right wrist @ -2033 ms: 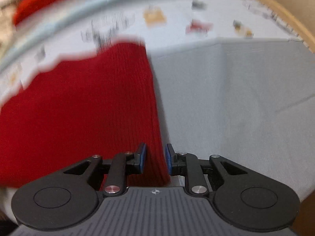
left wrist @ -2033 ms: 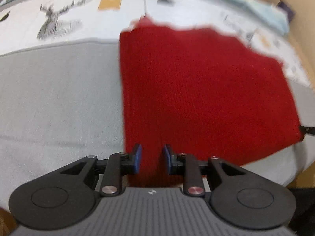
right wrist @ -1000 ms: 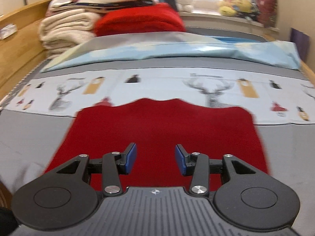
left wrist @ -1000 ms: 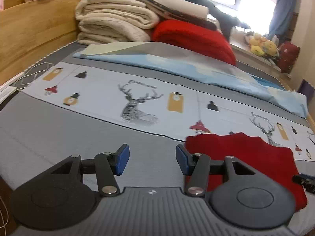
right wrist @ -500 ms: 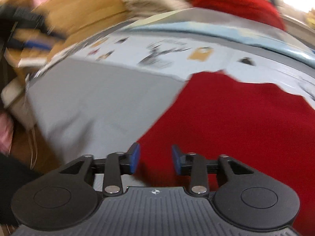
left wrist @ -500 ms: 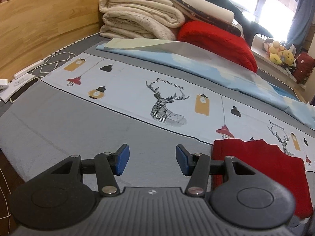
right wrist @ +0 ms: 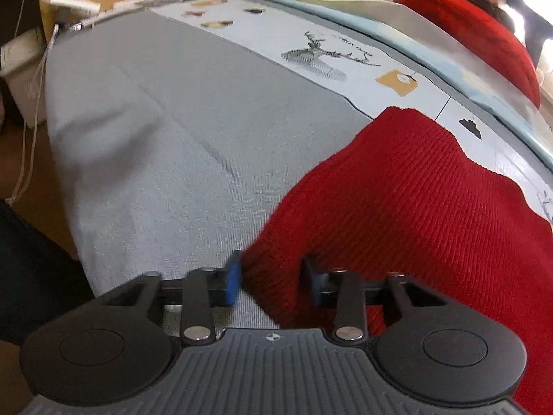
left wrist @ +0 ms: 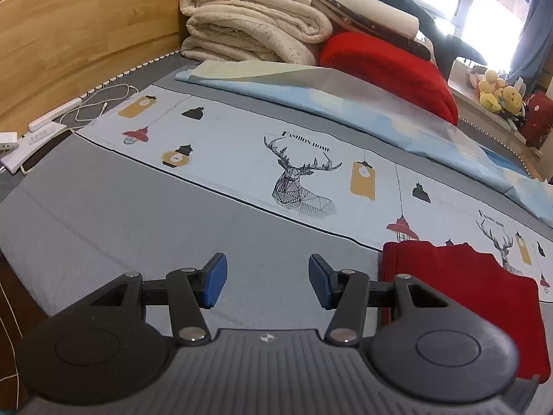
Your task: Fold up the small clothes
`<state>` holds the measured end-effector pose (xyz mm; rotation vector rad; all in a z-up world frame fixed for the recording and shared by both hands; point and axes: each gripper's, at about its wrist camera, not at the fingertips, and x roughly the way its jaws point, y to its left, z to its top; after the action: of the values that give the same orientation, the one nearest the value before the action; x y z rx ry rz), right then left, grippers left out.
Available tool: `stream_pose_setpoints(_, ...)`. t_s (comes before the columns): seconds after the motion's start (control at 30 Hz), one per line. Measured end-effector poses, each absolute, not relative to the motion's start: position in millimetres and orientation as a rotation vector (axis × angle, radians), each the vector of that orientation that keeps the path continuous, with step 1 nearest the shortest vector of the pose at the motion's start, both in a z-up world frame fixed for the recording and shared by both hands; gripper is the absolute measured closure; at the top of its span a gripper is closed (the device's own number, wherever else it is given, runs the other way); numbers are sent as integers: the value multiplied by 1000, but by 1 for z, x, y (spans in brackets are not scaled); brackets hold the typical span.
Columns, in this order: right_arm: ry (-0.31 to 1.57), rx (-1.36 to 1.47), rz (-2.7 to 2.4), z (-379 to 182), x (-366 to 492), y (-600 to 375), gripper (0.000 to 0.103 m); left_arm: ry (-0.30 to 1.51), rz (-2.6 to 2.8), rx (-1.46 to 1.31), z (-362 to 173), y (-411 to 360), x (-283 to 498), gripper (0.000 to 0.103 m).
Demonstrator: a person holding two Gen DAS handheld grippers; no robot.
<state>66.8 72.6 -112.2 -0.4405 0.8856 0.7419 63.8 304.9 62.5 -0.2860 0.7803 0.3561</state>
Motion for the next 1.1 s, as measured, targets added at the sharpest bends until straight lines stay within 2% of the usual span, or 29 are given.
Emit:
stream_pose_setpoints(0.07,885,-370,745,-99,74,62,84,774,352,-306,65,302,66,45)
stream_pose_setpoints(0.2,774,-171,721,-42,87,20,84,761,320,-358,71,288,77,45)
stream_pose_setpoints(0.3,680,82,615,8,106,-55,85,752,286,-397,75,271,91,45)
stream_pose_setpoints(0.4,625,302,428,30,121,-154,85,749,245,-408,77,241,110,46)
stream_pose_setpoints(0.57,666,588,-4,12,112,-317,86,786,153,-356,62,177,142,46)
stream_pose_setpoints(0.7,923,672,-270,-45,97,-396,84,803,69,-318,54,124,164,46)
stream_pose_setpoints(0.73,966,710,-285,-59,93,-410,81,807,51,-290,51,109,169,46)
stream_pose_setpoints(0.8,958,747,-281,-67,84,-433,68,815,13,-260,47,84,175,46)
stream_pose_setpoints(0.9,828,644,-272,-35,75,-449,64,847,-66,-218,35,49,182,46)
stream_pose_setpoints(1.0,780,618,-134,-18,87,-458,59,862,-135,-178,25,17,189,46)
stream_pose_setpoints(1.07,825,596,-26,-21,109,-453,46,877,-189,-159,17,-4,193,46)
stream_pose_setpoints(1.1,860,576,25,-27,120,-448,44,886,-207,-149,12,-14,195,46)
